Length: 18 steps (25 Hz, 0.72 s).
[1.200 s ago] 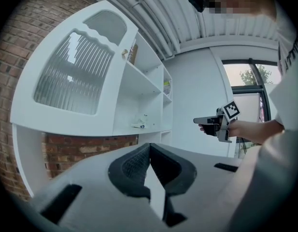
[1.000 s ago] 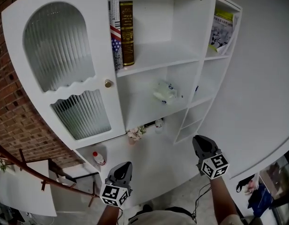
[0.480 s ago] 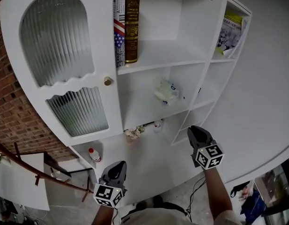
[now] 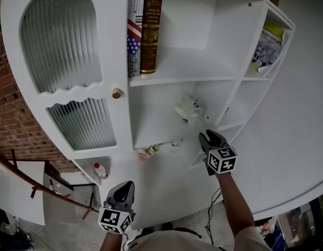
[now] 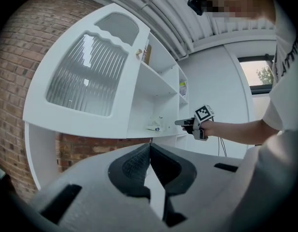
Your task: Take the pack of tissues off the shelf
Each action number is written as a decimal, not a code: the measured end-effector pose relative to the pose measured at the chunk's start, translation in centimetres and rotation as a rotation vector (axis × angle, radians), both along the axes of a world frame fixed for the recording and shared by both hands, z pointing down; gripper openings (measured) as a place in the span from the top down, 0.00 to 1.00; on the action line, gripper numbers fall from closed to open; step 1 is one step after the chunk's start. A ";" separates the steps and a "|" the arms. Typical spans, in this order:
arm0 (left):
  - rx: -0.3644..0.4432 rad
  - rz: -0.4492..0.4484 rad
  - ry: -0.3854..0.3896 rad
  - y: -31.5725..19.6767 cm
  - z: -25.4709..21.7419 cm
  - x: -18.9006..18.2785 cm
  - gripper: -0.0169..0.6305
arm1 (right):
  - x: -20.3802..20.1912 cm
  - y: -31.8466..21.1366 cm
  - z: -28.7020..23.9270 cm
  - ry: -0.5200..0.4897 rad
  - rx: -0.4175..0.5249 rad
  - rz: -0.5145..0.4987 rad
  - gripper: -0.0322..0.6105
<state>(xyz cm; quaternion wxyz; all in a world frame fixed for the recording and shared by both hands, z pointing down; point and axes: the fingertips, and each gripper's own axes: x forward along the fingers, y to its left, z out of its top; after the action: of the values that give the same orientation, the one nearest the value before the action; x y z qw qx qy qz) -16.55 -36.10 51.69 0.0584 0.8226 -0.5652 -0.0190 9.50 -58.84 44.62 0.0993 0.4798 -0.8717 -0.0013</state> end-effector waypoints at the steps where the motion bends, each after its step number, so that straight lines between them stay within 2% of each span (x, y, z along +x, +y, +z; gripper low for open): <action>1: -0.001 -0.009 0.000 -0.1 0.0 0.0 0.94 | -0.3 -0.9 0.1 0.000 -0.009 0.003 0.75; 10: -0.001 -0.090 -0.011 -0.7 -0.1 -1.5 0.94 | -1.3 -8.4 1.0 -0.042 -0.131 0.064 0.57; 18: -0.006 -0.157 -0.004 -0.8 0.1 -3.4 0.94 | -2.4 -12.0 2.6 0.038 -0.213 0.091 0.54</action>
<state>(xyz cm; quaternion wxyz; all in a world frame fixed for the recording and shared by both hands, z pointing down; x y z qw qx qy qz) -19.98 -36.89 51.77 0.0583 0.7756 -0.6283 -0.0201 7.11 -70.88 47.18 0.1659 0.5053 -0.8424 0.0867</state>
